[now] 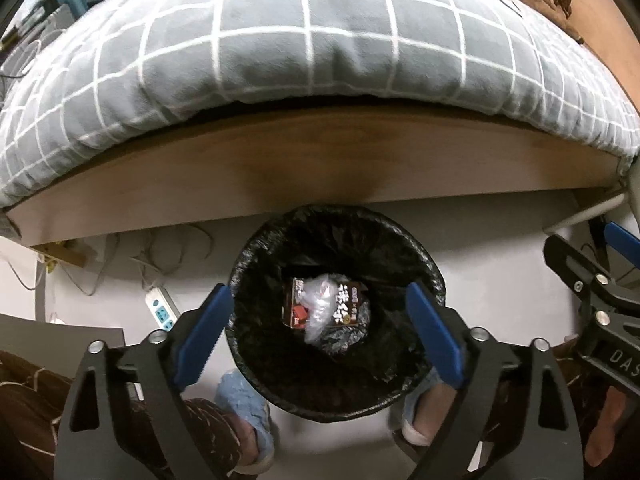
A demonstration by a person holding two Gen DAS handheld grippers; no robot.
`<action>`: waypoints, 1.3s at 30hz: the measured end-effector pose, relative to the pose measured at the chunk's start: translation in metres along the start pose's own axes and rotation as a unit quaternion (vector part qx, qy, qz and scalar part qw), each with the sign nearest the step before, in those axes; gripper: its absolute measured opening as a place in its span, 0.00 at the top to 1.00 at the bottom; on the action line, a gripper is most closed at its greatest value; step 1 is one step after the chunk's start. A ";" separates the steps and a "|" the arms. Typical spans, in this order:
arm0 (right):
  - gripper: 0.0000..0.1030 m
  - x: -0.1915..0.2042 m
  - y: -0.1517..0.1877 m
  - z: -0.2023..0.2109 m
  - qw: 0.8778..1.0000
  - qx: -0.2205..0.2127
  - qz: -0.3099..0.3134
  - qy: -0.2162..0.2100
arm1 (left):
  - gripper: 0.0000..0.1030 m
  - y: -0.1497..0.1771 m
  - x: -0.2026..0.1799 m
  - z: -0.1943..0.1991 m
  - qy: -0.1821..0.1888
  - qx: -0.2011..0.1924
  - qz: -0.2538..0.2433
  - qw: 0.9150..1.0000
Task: Collect trash
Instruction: 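Open the left gripper over the bin while the right gripper drops the brown box, then grasp the white earphone box with the left gripper while the right gripper grasps the yellow wrapper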
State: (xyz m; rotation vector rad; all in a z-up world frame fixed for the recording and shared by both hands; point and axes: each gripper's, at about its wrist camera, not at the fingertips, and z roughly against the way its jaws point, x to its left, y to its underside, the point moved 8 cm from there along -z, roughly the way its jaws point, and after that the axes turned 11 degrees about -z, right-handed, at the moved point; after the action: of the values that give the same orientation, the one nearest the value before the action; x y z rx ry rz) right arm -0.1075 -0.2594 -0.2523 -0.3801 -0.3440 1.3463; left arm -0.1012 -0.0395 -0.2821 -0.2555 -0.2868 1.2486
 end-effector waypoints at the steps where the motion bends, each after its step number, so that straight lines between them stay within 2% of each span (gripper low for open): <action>1: 0.07 -0.001 -0.003 0.002 1.000 -0.004 -0.001 -0.002 | 0.10 -0.003 0.003 0.004 -0.005 -0.005 0.002 1.000; 7: 0.07 0.002 -0.026 0.020 0.999 -0.038 -0.011 -0.013 | 0.06 -0.023 0.015 0.027 -0.014 -0.037 0.015 0.999; 19: 0.07 -0.002 -0.095 0.062 0.991 -0.123 -0.038 -0.034 | 0.06 -0.094 0.027 0.080 -0.004 -0.124 0.033 0.992; 24: 0.07 -0.001 -0.118 0.063 0.989 -0.132 -0.045 -0.038 | 0.06 -0.123 0.033 0.085 -0.007 -0.144 0.037 0.989; 32: 0.07 0.002 -0.156 0.052 0.988 -0.137 -0.051 -0.047 | 0.06 -0.163 0.036 0.086 -0.012 -0.159 0.038 0.986; 39: 0.07 0.007 -0.195 0.030 0.988 -0.136 -0.054 -0.045 | 0.06 -0.193 0.044 0.062 -0.015 -0.148 0.046 0.988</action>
State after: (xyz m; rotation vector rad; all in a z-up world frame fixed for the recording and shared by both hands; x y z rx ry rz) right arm 0.0504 -0.2857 -0.1367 -0.5207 -0.6184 1.2155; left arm 0.0622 -0.0527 -0.1545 -0.5091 -0.4925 1.3007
